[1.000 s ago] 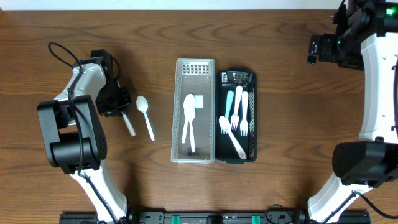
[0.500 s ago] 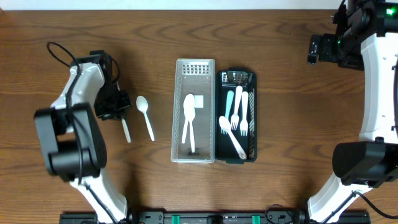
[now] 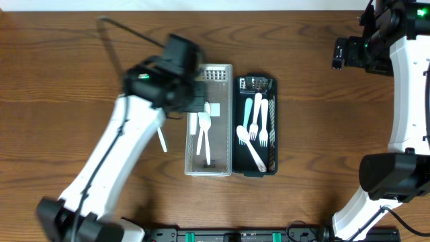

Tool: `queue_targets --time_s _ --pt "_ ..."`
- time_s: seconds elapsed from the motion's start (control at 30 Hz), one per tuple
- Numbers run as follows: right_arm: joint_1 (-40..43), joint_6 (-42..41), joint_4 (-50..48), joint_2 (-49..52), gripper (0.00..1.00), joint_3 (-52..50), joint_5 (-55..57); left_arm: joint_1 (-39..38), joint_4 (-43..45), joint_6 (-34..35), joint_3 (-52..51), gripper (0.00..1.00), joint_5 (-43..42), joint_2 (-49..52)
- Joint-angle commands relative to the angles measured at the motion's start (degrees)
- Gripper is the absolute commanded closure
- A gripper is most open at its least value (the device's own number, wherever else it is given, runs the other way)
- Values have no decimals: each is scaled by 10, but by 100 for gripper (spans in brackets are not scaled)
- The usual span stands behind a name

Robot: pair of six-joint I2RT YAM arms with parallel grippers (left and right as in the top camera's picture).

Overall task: Pack container
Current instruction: 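Lower the third spoon into the grey basket and release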

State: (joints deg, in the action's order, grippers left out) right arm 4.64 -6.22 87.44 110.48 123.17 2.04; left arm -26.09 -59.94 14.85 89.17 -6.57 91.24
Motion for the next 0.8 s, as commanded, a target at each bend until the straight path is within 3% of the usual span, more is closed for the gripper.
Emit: queue_targets --time_s 0.0,0.27,0.43,0.5,0.6,0.77 --pt "2 10 2 -4 1 -2 -2 -38 18 20 -8 94 1 56" --pt "2 10 4 -4 1 -2 -2 -38 40 7 -8 94 8 198" --pt "2 10 5 -4 1 -2 -2 -26 46 4 -8 93 8 226" --pt "2 10 5 -4 1 -2 -2 -25 45 -4 -8 86 8 220" --pt "2 10 5 -4 1 -2 -2 -25 45 -36 -3 67 10 198" --pt "2 10 5 -4 1 -2 -2 -22 38 -48 14 44 99 115"
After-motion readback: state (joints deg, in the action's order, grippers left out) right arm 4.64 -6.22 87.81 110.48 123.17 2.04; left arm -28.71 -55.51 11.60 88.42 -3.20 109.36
